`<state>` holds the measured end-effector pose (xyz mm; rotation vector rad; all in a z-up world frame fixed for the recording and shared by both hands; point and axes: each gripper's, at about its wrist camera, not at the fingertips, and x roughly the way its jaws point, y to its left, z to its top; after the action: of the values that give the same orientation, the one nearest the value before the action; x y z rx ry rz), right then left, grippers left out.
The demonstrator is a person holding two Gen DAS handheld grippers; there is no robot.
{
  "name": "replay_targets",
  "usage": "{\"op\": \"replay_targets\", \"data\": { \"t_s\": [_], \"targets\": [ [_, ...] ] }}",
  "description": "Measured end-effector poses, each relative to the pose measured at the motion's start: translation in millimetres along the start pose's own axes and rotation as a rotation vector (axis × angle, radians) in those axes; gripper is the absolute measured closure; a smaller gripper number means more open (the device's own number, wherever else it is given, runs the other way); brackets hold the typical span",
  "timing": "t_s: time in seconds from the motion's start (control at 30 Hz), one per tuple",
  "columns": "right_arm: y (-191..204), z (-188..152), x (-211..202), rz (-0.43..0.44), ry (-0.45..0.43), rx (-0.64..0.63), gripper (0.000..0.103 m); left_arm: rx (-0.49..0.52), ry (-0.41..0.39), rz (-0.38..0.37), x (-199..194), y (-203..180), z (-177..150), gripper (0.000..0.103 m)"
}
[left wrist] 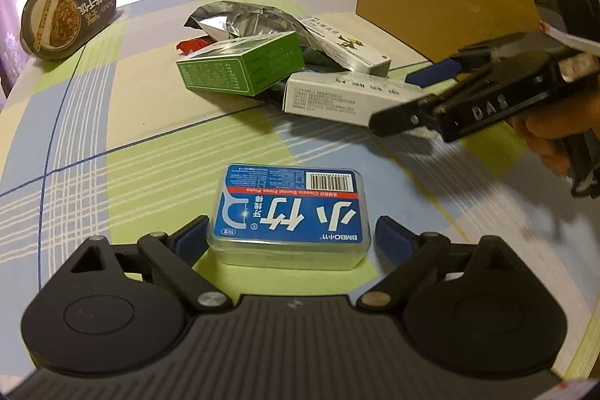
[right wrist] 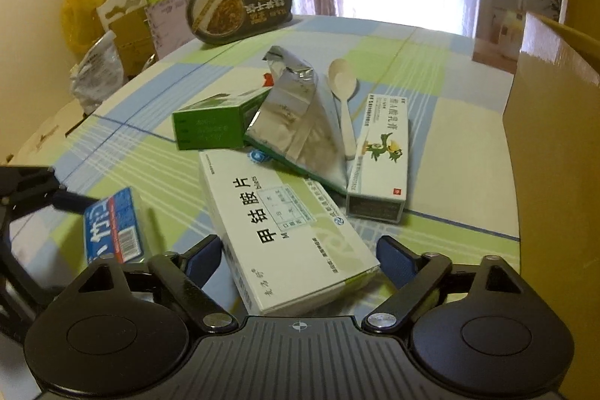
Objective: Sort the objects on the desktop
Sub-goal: 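Grasp the blue toothpick box with the left tool while the right tool grasps the white medicine box, then lift the blue toothpick box with the left tool while the right tool lifts the white medicine box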
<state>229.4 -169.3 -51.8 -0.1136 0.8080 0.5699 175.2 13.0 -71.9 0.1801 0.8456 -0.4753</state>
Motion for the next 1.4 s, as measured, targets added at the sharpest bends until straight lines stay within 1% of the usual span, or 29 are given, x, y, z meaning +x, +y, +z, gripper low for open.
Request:
{"op": "replay_targets", "data": {
  "t_s": [0.07, 0.17, 0.33, 0.43, 0.5, 0.53, 0.57, 0.63, 0.7, 0.77, 0.87, 0.9, 0.93, 0.97, 1.03, 1.13, 1.2, 1.3, 1.4],
  "targets": [
    [4.7, -2.3, -4.8, 0.001, 0.012, -0.004, 0.025, 0.000, -0.001, 0.006, -0.8, 0.0, 0.5, 0.012],
    [13.2, -8.7, -13.2, -0.017, 0.028, 0.014, 0.029, 0.000, -0.002, 0.020, -3.1, -0.2, 0.3, 0.012],
    [24.3, -28.8, -35.7, -0.093, 0.054, 0.062, 0.030, -0.008, -0.004, 0.032, -10.1, 1.5, -3.2, 0.012],
    [28.4, -37.7, -49.5, -0.096, 0.045, 0.088, 0.030, -0.005, -0.008, 0.036, -12.3, -0.1, -2.8, 0.011],
    [34.2, -40.4, -55.0, -0.114, 0.019, 0.046, 0.025, -0.008, -0.010, 0.040, -11.3, -1.4, -0.6, 0.011],
    [36.2, -40.5, -55.7, -0.124, 0.008, 0.022, 0.018, -0.014, -0.012, 0.041, -9.9, -1.4, 1.1, 0.011],
    [36.8, -39.7, -54.4, -0.129, 0.006, 0.007, 0.015, -0.021, -0.013, 0.044, -8.5, -1.3, 3.0, 0.011],
    [34.5, -37.1, -50.1, -0.137, 0.013, -0.005, 0.015, -0.032, -0.009, 0.040, -4.9, -1.1, 6.8, 0.011],
    [31.6, -34.8, -45.1, -0.134, 0.019, -0.008, 0.015, -0.035, 0.005, 0.054, -0.5, -1.4, 9.1, 0.013],
    [30.4, -33.1, -41.0, -0.120, 0.024, -0.021, 0.014, -0.041, 0.018, 0.056, 2.7, -1.1, 9.5, 0.018],
    [31.3, -32.6, -34.1, -0.096, 0.039, -0.044, 0.014, -0.053, 0.027, 0.050, -0.5, -1.2, 7.3, 0.018],
    [31.3, -32.3, -31.6, -0.090, 0.046, -0.044, 0.015, -0.053, 0.030, 0.048, -3.8, -1.7, 5.4, 0.018],
    [30.7, -31.9, -29.2, -0.084, 0.055, -0.036, 0.018, -0.052, 0.030, 0.049, -7.6, -2.7, 3.2, 0.018],
    [29.8, -32.0, -27.9, -0.076, 0.061, -0.018, 0.031, -0.053, 0.030, 0.050, -11.7, -3.8, 0.6, 0.018],
    [29.2, -33.1, -29.0, -0.065, 0.071, 0.013, 0.033, -0.062, 0.033, 0.054, -20.1, -6.7, -5.5, 0.018],
    [33.6, -38.9, -40.4, -0.089, 0.080, 0.035, 0.034, -0.050, 0.048, 0.054, -30.5, -18.0, -15.0, 0.018],
    [37.7, -45.5, -53.7, -0.122, 0.084, 0.051, 0.034, -0.035, 0.050, 0.052, -37.3, -29.1, -21.3, 0.018],
    [42.8, -60.6, -78.6, -0.141, 0.092, 0.097, 0.034, -0.029, 0.048, 0.031, -46.4, -47.6, -29.9, 0.018],
    [50.5, -77.0, -100.0, -0.166, 0.099, 0.091, 0.034, -0.014, 0.046, 0.031, -51.8, -66.4, -37.1, 0.018]
  ]
}}
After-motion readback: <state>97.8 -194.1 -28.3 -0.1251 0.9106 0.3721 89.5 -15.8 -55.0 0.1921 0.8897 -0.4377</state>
